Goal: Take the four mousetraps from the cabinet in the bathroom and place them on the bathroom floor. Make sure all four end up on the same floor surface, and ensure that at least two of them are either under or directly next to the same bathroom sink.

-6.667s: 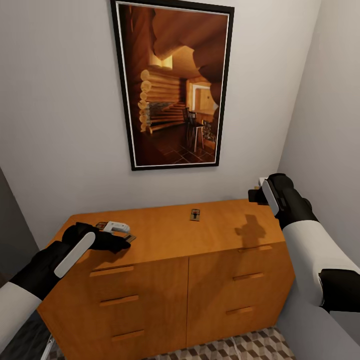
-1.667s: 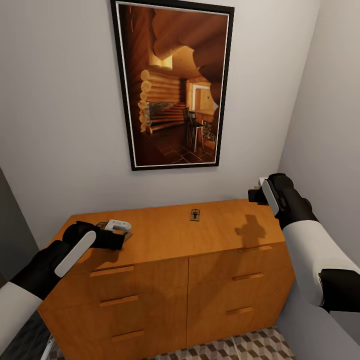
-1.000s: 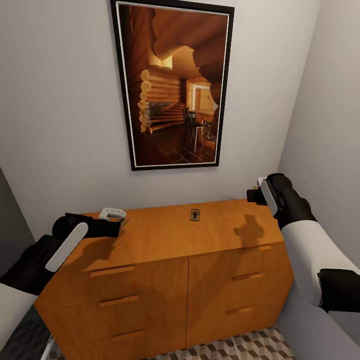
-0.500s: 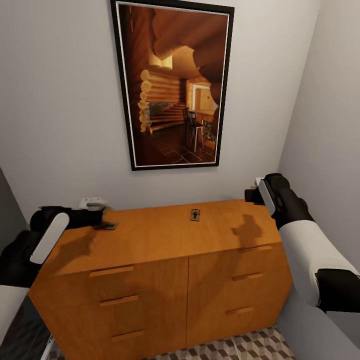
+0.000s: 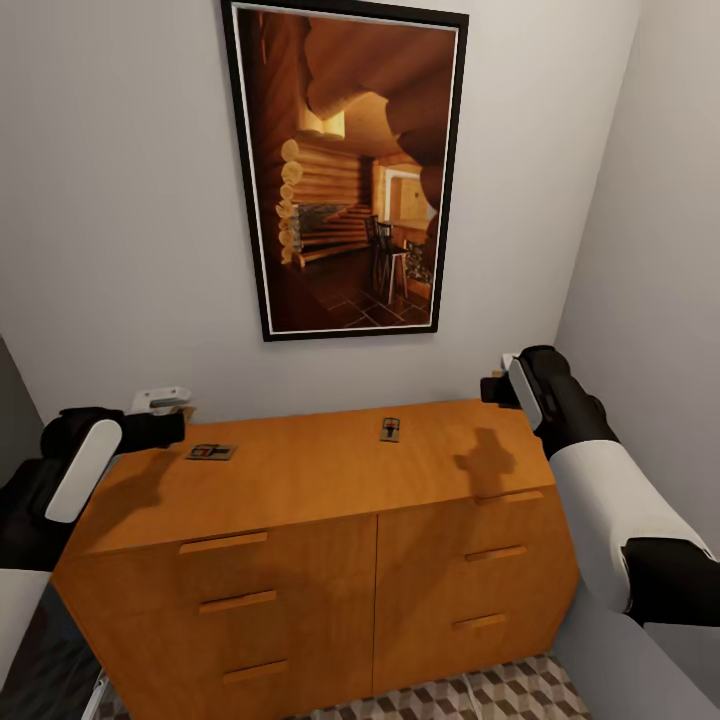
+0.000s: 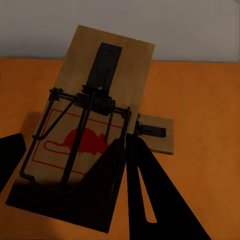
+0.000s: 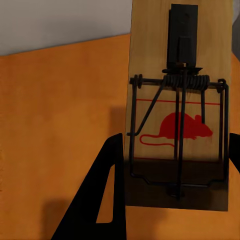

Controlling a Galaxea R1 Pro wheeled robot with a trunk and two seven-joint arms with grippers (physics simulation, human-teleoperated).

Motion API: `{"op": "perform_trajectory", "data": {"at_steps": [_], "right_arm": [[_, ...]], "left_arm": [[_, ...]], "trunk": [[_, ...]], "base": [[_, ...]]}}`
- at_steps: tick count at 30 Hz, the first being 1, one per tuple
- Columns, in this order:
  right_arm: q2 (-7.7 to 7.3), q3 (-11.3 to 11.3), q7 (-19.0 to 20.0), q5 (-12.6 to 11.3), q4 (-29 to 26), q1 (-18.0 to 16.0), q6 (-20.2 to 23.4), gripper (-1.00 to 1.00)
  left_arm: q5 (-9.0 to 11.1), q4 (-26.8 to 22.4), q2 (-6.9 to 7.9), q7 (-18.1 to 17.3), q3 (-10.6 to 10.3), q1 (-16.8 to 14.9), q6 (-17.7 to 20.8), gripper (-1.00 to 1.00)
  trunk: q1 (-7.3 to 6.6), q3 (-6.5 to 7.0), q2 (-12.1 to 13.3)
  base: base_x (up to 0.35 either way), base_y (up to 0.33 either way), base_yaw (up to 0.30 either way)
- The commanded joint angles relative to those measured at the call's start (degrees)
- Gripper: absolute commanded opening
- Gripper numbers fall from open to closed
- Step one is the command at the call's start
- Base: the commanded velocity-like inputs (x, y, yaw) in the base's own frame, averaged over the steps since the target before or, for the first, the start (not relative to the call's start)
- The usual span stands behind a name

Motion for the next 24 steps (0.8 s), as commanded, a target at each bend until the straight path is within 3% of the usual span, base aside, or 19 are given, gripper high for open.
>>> {"op": "perform_trajectory", "data": {"at_steps": [1,8,24], "right_arm": [[0.01,0.03,-0.39,-0.45,-0.08,-0.04,0.2,-1.0],[-0.02,0.04,-0.39,-0.42,-0.17,-0.04,0.2,-1.0],[0.4,0.04,0.0,-0.43,-0.15,-0.04,0.2,-1.0]], "left_arm": [[0.58,-0.19,0.09,0.51,-0.16,-0.05,0.11,-1.0],[1.12,-1.1,0.15,0.57,-0.22,-0.05,0.11,-1.0],[2.04,-1.35,-0.05,0.55,-0.33,-0.05,0.11,-1.0]], "trunk": [[0.0,-0.07,-0.04],[0.0,-0.07,-0.04],[0.0,-0.07,-0.04]], "base": [[-0.029,0.0,0.0],[-0.2,0.0,0.0],[-0.336,0.0,0.0]]}}
